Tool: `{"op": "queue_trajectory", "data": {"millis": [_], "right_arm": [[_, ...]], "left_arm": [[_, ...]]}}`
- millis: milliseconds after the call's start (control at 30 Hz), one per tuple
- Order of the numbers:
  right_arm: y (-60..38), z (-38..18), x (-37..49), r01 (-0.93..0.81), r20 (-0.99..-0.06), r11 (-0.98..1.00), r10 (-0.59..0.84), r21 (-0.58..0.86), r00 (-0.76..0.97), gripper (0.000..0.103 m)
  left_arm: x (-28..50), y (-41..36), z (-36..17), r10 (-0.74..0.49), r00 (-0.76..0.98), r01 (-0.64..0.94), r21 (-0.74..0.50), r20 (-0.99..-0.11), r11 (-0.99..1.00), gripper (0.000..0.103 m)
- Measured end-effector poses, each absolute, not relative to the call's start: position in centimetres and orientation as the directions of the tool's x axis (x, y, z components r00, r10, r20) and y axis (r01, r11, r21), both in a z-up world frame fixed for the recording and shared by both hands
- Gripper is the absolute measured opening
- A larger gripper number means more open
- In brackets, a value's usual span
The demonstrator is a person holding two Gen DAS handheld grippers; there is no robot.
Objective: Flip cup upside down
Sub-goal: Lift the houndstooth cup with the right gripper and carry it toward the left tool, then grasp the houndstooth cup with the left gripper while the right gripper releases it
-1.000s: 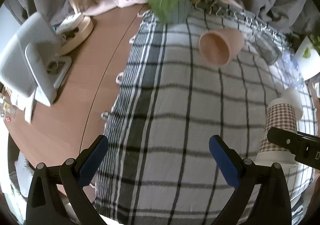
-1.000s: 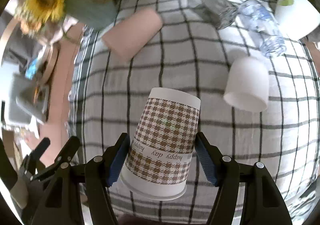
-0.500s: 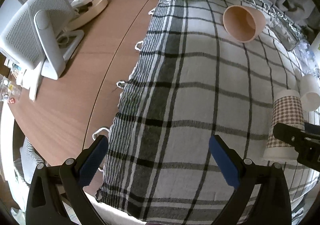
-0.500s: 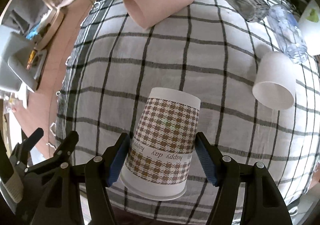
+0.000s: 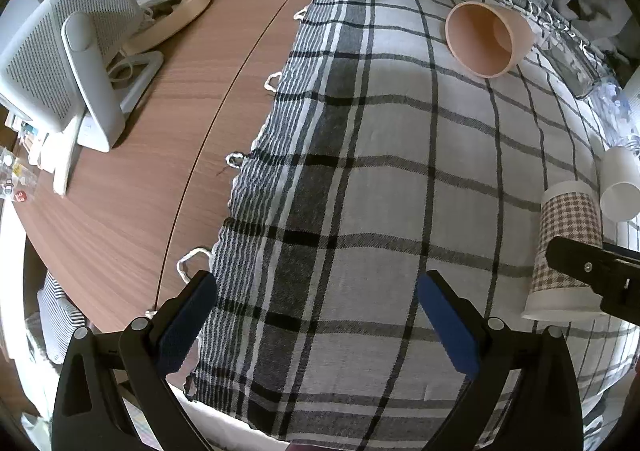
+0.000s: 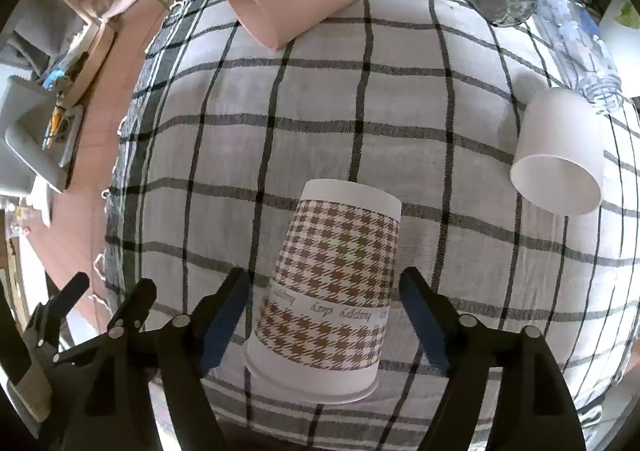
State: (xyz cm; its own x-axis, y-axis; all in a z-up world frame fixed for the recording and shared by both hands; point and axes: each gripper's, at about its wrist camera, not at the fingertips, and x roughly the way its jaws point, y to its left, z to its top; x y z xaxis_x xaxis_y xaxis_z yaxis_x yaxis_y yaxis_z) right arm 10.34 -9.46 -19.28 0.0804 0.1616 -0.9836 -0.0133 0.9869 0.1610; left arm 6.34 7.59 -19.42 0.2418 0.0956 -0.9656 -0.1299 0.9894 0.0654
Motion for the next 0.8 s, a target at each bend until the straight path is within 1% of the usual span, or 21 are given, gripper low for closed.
{"op": "queue_trajectory", "data": {"millis": [133,267,400,467,667,800], "right_arm": [[-10.2,-17.9,9.9,0.01,-0.977,0.983,0.184,0.186,0.11,0.079],[-11.8,-14.9,9.2,0.067,-0.961,0.976,0.191,0.208,0.199,0.08],[-13.9,-12.9,8.2,0.14,-0.952,0.971,0.155,0.196,0.264,0.08],[-15.4,-11.9,7.5,0.181,-0.947,0.962,0.15,0.207,0.285,0.08],[-18.8,-10.5,5.5,0.261,-0.933,0.934,0.154,0.246,0.326,0.08],[-21.4,-11.2,4.6,0.345,-0.928,0.894,0.17,0.287,0.332,0.08]], "left_arm": [[6.3,7.3,-18.4,0.082,0.258,-0.124,0.051,-0.963,0.991,0.103],[6.3,6.5,-16.8,0.065,0.287,-0.099,0.038,-0.956,0.994,0.103],[6.6,4.7,-15.2,0.036,0.318,-0.038,0.026,-0.947,0.999,0.103],[6.8,3.4,-14.4,0.001,0.327,0.004,0.003,-0.945,1.0,0.103],[8.6,-1.0,-13.7,-0.119,0.28,0.15,-0.079,-0.953,0.986,0.103],[10.3,-3.8,-14.4,-0.179,0.195,0.23,-0.133,-0.964,0.964,0.102]]}}
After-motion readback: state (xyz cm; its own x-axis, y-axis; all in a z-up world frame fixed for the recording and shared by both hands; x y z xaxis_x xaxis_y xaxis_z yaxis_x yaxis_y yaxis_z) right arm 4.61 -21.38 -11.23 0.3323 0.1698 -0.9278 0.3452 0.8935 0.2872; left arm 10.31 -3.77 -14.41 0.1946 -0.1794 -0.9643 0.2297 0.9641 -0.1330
